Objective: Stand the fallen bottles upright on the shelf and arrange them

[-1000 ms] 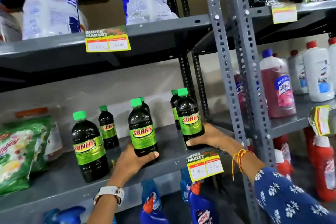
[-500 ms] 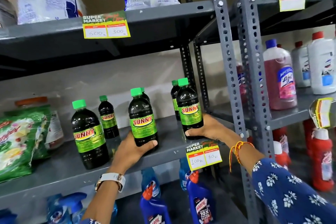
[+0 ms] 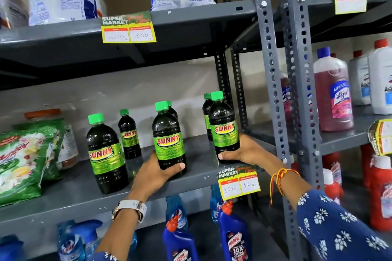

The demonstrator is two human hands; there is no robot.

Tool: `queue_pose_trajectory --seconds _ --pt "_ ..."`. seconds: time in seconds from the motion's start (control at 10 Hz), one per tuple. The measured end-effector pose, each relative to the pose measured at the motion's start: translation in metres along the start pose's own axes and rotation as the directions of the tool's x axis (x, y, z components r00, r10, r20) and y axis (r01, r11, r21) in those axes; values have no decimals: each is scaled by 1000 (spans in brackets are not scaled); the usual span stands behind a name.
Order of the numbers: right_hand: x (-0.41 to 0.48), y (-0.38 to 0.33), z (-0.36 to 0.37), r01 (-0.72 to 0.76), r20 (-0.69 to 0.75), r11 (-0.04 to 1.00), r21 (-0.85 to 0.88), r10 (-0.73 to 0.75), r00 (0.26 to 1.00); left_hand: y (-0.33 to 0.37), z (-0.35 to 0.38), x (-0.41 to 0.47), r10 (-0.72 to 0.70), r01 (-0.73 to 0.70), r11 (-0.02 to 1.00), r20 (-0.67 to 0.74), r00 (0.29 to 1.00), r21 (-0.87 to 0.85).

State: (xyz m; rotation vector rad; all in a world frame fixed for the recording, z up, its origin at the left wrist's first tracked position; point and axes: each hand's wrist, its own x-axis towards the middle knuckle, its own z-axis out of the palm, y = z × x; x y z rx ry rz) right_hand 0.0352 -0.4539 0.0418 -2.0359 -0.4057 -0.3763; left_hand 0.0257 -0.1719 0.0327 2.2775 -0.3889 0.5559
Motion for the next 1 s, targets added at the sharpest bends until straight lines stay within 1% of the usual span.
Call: queue_pose_trajectory --seconds 0.3,0.7,0.8,0.9,1.0 --pt "-2 -2 -1 3 18 1000 -1 -3 1000 9 0 -4 -17 17 999 -12 1000 34" --pt "-5 -6 -3 -31 42 999 21 30 999 14 -2 -6 -68 68 996 11 998 56" --pt "-7 -11 -1 -31 -62 985 168 42 997 17 -4 -9 -92 91 994 17 996 61" --pt "-19 -14 2 -27 -299 970 243 101 949 13 -6 -23 -68 64 993 -41 997 -100" --pt "-23 -36 5 89 -556 962 258 73 828 7 -29 -37 -50 -5 939 -150 987 -345"
